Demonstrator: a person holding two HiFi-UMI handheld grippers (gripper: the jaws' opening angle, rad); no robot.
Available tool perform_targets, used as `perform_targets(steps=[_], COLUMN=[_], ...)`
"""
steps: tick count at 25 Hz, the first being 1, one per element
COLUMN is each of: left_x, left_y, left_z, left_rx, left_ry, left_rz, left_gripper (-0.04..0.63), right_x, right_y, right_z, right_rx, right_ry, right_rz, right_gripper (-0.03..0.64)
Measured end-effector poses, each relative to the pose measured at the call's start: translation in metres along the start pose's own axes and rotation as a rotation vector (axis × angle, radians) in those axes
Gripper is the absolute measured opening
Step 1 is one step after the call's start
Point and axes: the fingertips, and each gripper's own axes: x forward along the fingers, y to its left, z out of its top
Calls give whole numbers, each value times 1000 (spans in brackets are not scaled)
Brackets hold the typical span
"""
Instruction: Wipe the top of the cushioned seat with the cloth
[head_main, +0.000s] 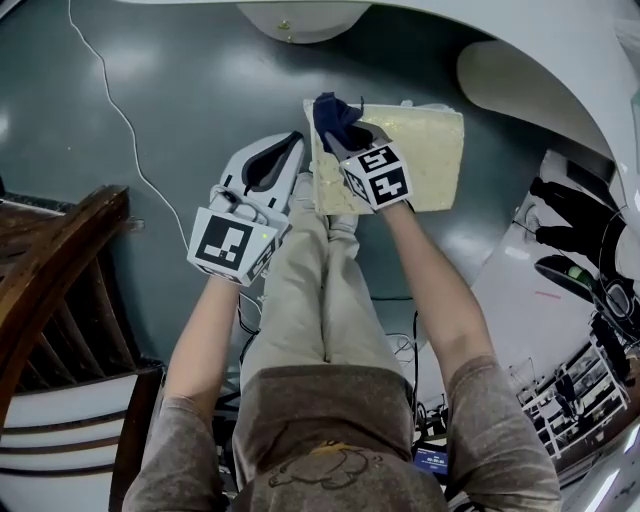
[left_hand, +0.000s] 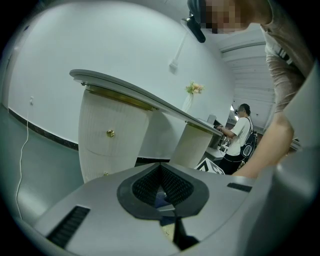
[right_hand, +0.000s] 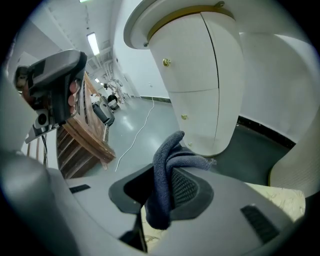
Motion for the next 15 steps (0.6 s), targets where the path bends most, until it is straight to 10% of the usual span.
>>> perform_targets(steps=[15], left_x=[13], left_y=[-21], left_z=[-3], left_rx=[7], left_ry=[35], left_rz=[-35], left_gripper=[17], right_x=[-17], right_y=[-31], right_z=[-15], right_rx=[-33], right_ry=[28], right_rz=[-68], right_gripper=[98])
